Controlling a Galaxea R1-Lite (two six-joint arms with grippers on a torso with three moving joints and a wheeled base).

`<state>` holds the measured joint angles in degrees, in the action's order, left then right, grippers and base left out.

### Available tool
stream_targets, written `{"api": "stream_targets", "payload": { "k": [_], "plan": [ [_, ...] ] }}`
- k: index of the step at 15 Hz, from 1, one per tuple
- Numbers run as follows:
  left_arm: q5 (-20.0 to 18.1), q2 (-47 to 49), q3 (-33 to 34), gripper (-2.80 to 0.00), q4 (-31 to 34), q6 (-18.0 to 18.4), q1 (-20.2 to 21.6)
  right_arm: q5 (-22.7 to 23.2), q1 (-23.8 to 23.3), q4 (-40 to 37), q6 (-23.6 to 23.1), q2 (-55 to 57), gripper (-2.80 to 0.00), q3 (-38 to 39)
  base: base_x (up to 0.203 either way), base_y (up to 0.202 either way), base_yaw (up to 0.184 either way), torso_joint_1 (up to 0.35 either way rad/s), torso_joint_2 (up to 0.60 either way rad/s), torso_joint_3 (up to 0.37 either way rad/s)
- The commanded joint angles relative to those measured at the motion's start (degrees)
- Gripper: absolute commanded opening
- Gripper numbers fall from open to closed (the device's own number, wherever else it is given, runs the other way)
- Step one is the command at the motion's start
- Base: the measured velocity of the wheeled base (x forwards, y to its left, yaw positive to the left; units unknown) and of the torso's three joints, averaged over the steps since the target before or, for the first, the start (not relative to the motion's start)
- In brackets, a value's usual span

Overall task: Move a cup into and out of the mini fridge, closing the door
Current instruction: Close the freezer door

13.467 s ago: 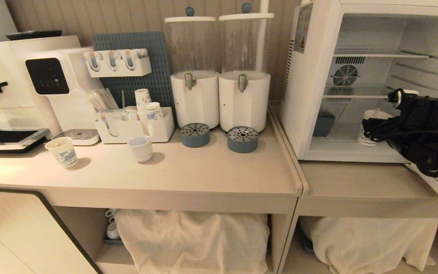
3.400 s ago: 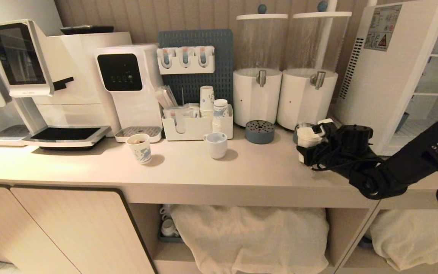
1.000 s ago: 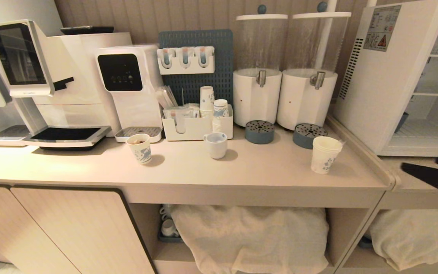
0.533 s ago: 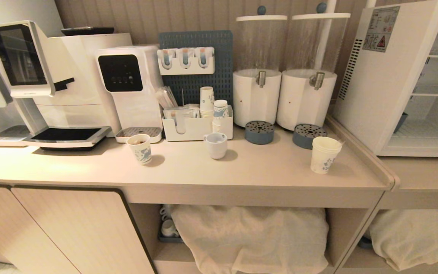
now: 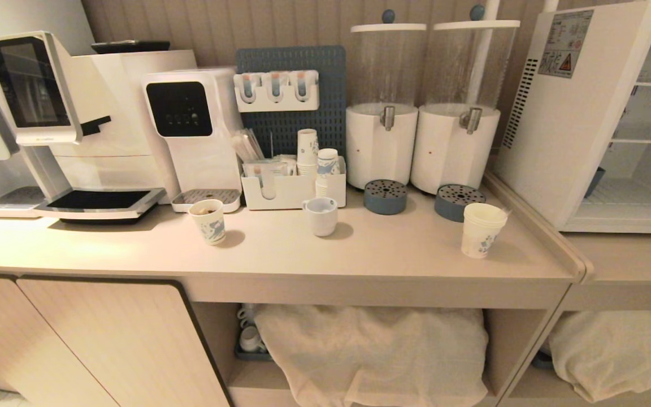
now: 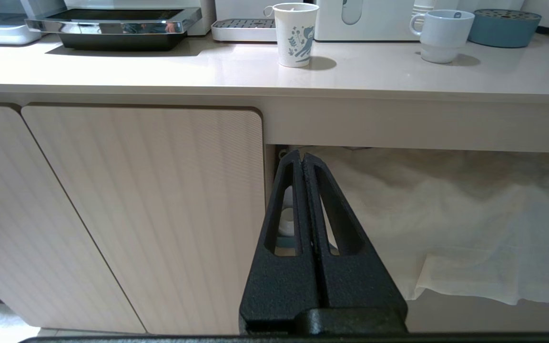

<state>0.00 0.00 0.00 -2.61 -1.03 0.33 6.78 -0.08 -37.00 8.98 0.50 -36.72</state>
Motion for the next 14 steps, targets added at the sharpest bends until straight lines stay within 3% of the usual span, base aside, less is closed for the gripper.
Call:
{"api": "stream_targets", "payload": {
  "k": [1, 4, 5, 7, 14],
  "plan": [
    [0.0, 0.0, 1.05, -2.8, -0.03, -0.03, 0.02, -2.09, 0.0, 16.9, -0.92, -0.6, -2.8, 13.44, 0.0, 0.0, 0.0, 0.0, 0.0, 0.0],
    [0.0, 0.0, 1.05, -2.8, -0.03, -0.03, 0.02, -5.06, -0.01, 35.01, -4.9, -0.59, -2.8, 32.01, 0.0, 0.0, 0.0, 0.0, 0.0, 0.0],
    [0.0, 0.0, 1.05, -2.8, -0.03, 0.06, 0.02, -5.89, -0.01, 37.24, -6.76, -0.59, -2.8, 35.84, 0.0, 0.0, 0.0, 0.0, 0.0, 0.0],
    [0.0, 0.0, 1.05, -2.8, -0.03, 0.06, 0.02, -6.63, -0.01, 36.82, -12.96, -0.59, -2.8, 36.97, 0.0, 0.0, 0.0, 0.0, 0.0, 0.0],
    [0.0, 0.0, 1.05, -2.8, -0.03, 0.06, 0.02, -6.86, -0.01, 36.74, -10.91, -0.5, -2.8, 36.81, -0.018, 0.0, 0.0, 0.0, 0.0, 0.0]
  ]
}}
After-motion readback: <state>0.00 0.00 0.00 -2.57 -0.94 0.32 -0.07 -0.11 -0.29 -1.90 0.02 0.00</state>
